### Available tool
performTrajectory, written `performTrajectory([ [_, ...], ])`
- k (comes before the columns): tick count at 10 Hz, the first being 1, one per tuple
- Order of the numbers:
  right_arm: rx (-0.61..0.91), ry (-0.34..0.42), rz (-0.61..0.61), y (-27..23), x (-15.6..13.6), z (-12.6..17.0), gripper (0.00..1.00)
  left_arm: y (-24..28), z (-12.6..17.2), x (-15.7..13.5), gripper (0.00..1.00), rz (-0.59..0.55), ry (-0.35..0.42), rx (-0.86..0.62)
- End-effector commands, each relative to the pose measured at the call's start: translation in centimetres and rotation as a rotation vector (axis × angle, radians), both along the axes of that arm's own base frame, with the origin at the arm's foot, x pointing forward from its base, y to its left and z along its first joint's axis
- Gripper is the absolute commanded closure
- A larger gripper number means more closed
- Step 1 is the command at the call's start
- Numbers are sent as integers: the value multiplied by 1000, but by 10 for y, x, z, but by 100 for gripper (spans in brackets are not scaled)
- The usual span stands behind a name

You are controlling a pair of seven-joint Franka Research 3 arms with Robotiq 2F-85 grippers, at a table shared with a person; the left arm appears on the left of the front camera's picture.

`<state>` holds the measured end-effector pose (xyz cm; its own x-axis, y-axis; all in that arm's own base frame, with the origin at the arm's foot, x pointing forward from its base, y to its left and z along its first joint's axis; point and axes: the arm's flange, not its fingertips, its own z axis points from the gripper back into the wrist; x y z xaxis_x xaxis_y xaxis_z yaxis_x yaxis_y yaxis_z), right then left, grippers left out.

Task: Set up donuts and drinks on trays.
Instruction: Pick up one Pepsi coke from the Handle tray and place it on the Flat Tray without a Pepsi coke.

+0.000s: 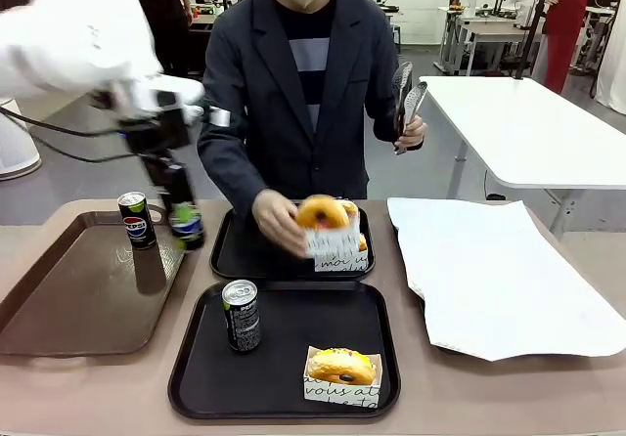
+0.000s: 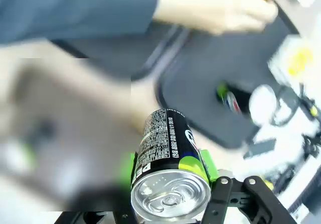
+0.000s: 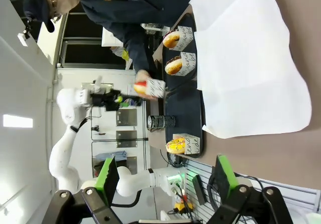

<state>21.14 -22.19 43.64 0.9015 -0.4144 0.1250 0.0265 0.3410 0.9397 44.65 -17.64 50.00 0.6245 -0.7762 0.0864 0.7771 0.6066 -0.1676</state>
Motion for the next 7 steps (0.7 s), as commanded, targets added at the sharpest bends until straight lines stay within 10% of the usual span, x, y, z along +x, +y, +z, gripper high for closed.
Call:
performTrajectory([
  [1, 8, -19, 4, 0, 0, 0, 0, 63, 35, -50, 41, -63, -4, 29],
  [7, 8, -19, 4, 0, 0, 0, 0, 86, 48, -72, 41, -30, 11, 28],
])
